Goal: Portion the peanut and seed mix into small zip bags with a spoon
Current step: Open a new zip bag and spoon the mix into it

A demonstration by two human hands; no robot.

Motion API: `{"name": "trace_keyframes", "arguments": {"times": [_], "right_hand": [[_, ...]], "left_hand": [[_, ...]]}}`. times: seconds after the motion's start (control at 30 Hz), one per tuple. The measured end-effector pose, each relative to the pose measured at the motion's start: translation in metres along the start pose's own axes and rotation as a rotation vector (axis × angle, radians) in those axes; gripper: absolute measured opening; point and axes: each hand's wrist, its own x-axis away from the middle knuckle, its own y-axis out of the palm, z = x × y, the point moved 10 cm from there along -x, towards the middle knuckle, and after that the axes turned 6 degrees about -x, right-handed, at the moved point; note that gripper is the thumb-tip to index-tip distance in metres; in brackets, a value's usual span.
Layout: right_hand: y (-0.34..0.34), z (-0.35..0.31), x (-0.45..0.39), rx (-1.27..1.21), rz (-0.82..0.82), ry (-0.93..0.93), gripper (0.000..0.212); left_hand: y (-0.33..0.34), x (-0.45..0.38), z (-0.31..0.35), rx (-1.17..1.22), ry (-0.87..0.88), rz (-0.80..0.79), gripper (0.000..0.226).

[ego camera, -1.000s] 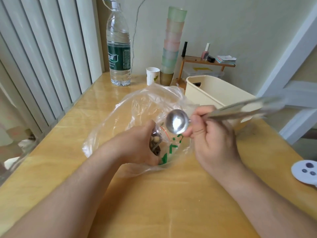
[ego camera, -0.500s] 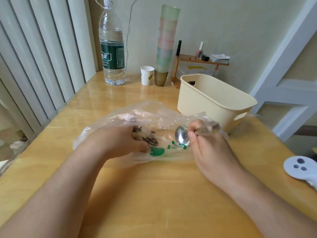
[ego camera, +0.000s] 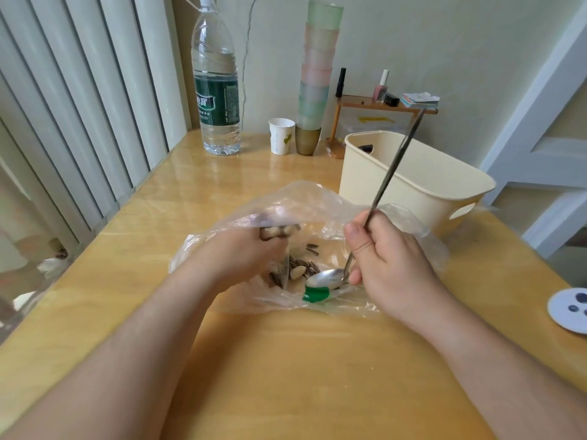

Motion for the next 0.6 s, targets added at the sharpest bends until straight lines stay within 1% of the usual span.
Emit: {"name": "trace_keyframes", "arguments": {"times": [0.1,0.2,0.23,0.3,0.37,0.43,0.53,0.6], "right_hand": [[0.003,-0.001,-0.001,-0.018,-0.050,0.018,0.026],[0.006,-0.001,-0.003,-0.033,-0.099,0.032,0.026],[0.007,0.000,-0.004,-0.041,-0.109,0.039,0.026],[0.009,0.002,-0.006,-0.058,-0.115,0.056,0.026],[0.011,0.003,-0.008,-0.060,-0.107,0.068,0.026],[0.012,0.004,-0.010,-0.039,-0.100,0.069,0.025],[0.014,0.007,-0.011,0.004,-0.092,0.072,0.023],[0.015,0.008,-0.011,-0.008,-0.087,0.079,0.023]], "left_hand": [[-0.006,-0.003,-0.006,0.274,-0.094,0.075,0.012],[-0.002,-0.007,-0.011,0.488,-0.191,0.061,0.005],[-0.001,-0.007,-0.012,0.528,-0.204,0.052,0.006],[0.003,-0.008,-0.012,0.529,-0.212,0.015,0.010],[0.007,-0.008,-0.007,0.494,-0.171,-0.037,0.010],[0.010,-0.005,-0.001,0.511,-0.135,-0.095,0.011],[0.011,0.001,0.007,0.616,-0.107,-0.155,0.012],[0.008,0.002,0.013,0.724,-0.100,-0.145,0.012]]}}
